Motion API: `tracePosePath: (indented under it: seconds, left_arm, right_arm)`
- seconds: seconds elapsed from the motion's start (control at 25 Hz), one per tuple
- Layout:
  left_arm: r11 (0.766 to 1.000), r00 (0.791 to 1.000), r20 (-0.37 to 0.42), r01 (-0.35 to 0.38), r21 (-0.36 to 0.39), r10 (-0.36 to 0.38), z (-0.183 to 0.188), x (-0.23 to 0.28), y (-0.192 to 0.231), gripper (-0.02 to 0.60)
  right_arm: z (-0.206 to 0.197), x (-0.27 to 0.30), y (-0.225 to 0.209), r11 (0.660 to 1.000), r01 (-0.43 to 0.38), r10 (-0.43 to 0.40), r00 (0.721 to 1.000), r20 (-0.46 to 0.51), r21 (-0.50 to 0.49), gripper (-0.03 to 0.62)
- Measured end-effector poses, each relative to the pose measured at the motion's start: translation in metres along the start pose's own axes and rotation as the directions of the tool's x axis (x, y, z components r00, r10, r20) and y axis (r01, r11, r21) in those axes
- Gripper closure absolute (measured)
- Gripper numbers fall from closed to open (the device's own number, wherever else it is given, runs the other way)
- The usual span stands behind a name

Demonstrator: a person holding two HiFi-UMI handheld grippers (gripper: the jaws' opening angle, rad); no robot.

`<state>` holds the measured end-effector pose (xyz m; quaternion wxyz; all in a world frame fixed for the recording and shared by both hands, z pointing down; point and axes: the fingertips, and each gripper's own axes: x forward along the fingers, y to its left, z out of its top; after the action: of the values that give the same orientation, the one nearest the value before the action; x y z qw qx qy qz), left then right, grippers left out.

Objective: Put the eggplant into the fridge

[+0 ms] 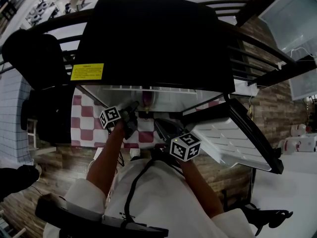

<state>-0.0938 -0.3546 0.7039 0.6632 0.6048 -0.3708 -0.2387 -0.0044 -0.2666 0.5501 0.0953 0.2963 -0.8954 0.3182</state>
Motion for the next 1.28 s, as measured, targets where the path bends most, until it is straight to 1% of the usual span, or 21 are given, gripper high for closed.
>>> tracePosePath:
  seconds: [0.24, 0.64, 0.8, 0.92, 1.04, 1.12, 1.2, 1.28]
  left_arm:
    - [1.000, 1.000, -0.003, -0.019, 0.005, 0.019, -0.001, -0.002, -0.002, 0.423]
    - [0.999, 0.999, -0.016, -0.041, 0.018, 0.041, -0.003, -0.002, -0.004, 0.397]
    - [0.998, 0.998, -0.022, -0.055, 0.022, 0.055, -0.005, -0.002, -0.002, 0.399]
    - [0.998, 0.998, -0.026, -0.065, 0.015, 0.066, -0.008, -0.003, 0.001, 0.444]
    - [0.998, 0.997, -0.023, -0.070, 0.006, 0.070, -0.006, -0.003, 0.004, 0.465]
    - [0.996, 0.996, -0.021, -0.086, 0.013, 0.086, -0.006, -0.002, 0.007, 0.494]
    - [0.994, 0.994, -0.014, -0.106, 0.009, 0.106, -0.004, -0.001, 0.010, 0.572]
    - [0.994, 0.994, -0.009, -0.111, 0.002, 0.112, -0.002, 0.002, 0.011, 0.575]
  right_arm:
    - [0.003, -0.005, 0.004, 1.000, -0.009, 0.009, 1.000, 0.025, 0.017, 0.588]
    - [0.006, -0.009, 0.001, 1.000, 0.002, -0.003, 0.999, 0.053, 0.028, 0.588]
    - [0.009, -0.008, 0.000, 0.999, 0.003, -0.005, 0.998, 0.061, 0.032, 0.588]
    - [0.009, -0.008, -0.001, 0.999, 0.004, -0.006, 0.998, 0.062, 0.035, 0.588]
    - [0.009, -0.008, -0.002, 0.999, 0.005, -0.008, 0.998, 0.065, 0.040, 0.588]
    - [0.009, -0.008, -0.004, 0.999, 0.009, -0.011, 0.998, 0.065, 0.043, 0.588]
    - [0.012, -0.009, -0.005, 0.999, 0.014, -0.017, 0.998, 0.066, 0.041, 0.588]
    - [0.015, -0.011, -0.005, 0.999, 0.018, -0.021, 0.997, 0.068, 0.038, 0.588]
